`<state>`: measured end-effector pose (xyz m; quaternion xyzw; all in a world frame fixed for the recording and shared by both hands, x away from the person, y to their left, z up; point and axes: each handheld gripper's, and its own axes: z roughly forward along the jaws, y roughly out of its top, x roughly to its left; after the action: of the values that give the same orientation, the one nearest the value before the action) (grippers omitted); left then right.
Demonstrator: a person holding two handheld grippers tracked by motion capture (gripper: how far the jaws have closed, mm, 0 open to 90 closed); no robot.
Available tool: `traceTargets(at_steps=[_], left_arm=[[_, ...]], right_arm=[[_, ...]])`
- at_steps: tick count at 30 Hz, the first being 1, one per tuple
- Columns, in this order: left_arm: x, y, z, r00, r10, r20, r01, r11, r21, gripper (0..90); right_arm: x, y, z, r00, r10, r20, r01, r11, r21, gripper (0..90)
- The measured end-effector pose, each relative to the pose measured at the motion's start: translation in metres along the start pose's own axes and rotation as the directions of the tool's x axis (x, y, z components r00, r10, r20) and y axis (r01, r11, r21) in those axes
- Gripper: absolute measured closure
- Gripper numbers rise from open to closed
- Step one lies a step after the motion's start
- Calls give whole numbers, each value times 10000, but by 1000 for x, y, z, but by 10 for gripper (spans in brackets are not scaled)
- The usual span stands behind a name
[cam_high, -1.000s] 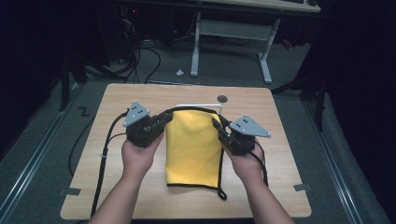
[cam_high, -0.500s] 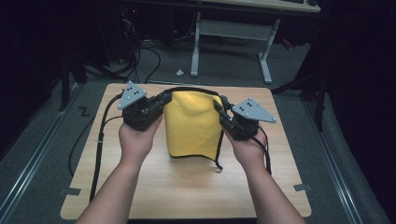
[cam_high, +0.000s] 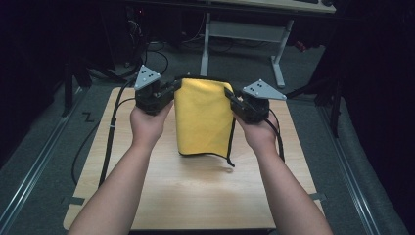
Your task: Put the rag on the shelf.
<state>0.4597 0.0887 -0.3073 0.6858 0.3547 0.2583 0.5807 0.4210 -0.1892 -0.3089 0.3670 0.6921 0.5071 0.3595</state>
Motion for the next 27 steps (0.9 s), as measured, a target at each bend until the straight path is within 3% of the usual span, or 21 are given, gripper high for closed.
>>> traceTargets(at_steps=[3,8,13,17,22,27], left_arm=[[8,1,11,9999,-99,-96,101,9999,132,831],[17,7,24,9988,275,-395,-261,9991,340,830],[23,4,41,9979,411,-509,-376,9970,680,829],[29,-8,56,9982,355,-486,-294,9921,1218,829],[35,-29,71,9994,173,-304,-116,9840,1778,830],[41,-51,80,9998,-202,74,179,9719,2346,834]], right_arm=[[-8,1,12,10000,14,-27,-14,10000,26,774],[-17,1,29,9999,-9,-117,11,9999,111,773],[-26,-6,46,9998,86,-194,-81,9996,264,773],[-34,-17,57,9997,154,-210,-139,9975,692,773],[-37,-27,66,9990,-386,-213,408,9924,1164,774],[-45,-47,75,9993,-118,-356,176,9857,1677,775]])
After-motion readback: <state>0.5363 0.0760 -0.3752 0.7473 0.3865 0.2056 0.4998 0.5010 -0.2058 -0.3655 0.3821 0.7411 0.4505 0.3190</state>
